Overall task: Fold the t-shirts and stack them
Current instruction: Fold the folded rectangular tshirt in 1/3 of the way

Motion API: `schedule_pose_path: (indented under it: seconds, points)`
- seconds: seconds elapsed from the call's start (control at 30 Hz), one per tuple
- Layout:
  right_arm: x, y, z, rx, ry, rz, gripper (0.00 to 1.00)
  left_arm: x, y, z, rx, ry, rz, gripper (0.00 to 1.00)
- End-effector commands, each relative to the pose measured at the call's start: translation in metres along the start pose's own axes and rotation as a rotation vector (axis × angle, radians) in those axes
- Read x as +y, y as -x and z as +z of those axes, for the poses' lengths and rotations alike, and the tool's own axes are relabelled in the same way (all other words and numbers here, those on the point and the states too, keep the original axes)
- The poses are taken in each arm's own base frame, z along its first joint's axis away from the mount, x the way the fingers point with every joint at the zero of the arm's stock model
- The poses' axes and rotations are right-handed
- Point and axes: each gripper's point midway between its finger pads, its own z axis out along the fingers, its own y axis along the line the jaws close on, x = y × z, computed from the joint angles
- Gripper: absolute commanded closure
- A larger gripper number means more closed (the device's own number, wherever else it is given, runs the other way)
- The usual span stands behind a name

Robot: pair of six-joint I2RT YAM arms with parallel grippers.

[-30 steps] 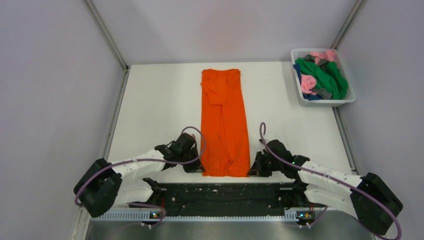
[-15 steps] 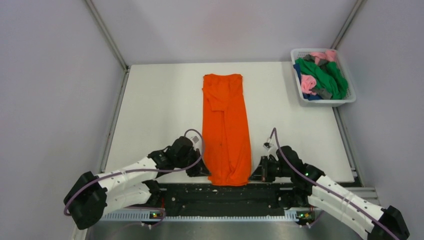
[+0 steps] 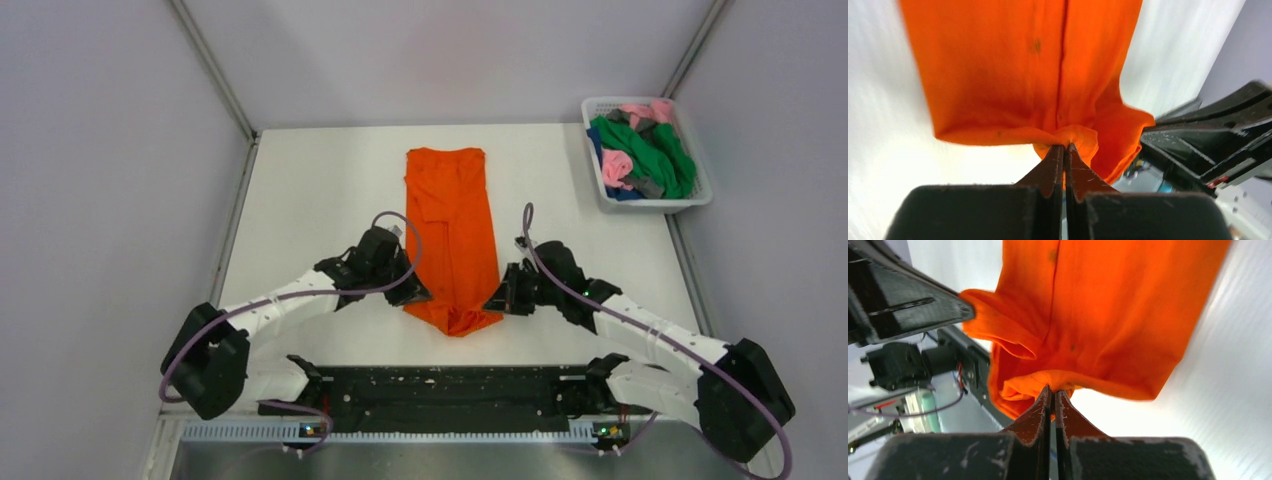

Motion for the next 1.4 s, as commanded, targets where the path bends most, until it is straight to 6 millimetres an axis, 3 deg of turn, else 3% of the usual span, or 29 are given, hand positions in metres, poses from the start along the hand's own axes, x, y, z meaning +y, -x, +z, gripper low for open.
schedule_pose_path:
  seconds: [0.0, 0.27, 0.53, 0.93, 1.37]
  points:
    - [0.006, 0.06, 0.005, -0.139, -0.006, -0.031, 1.0, -0.005, 0.061, -0.008, -0.159, 0.017, -0.022, 1.0]
    - [-0.007, 0.131, -0.001, -0.268, -0.087, -0.022, 1.0, -0.003, 0.126, -0.019, -0.258, 0.055, -0.015, 1.0]
    - [-0.02, 0.171, 0.011, -0.262, -0.107, -0.018, 1.0, 0.002, 0.169, -0.004, -0.236, 0.066, -0.014, 1.0]
    - [-0.036, 0.206, 0.039, -0.242, -0.095, 0.003, 1.0, 0.013, 0.209, 0.02, -0.197, 0.11, 0.031, 1.0]
    - [-0.06, 0.224, 0.054, -0.249, -0.126, 0.036, 0.99, 0.016, 0.239, 0.04, -0.169, 0.088, 0.051, 0.98]
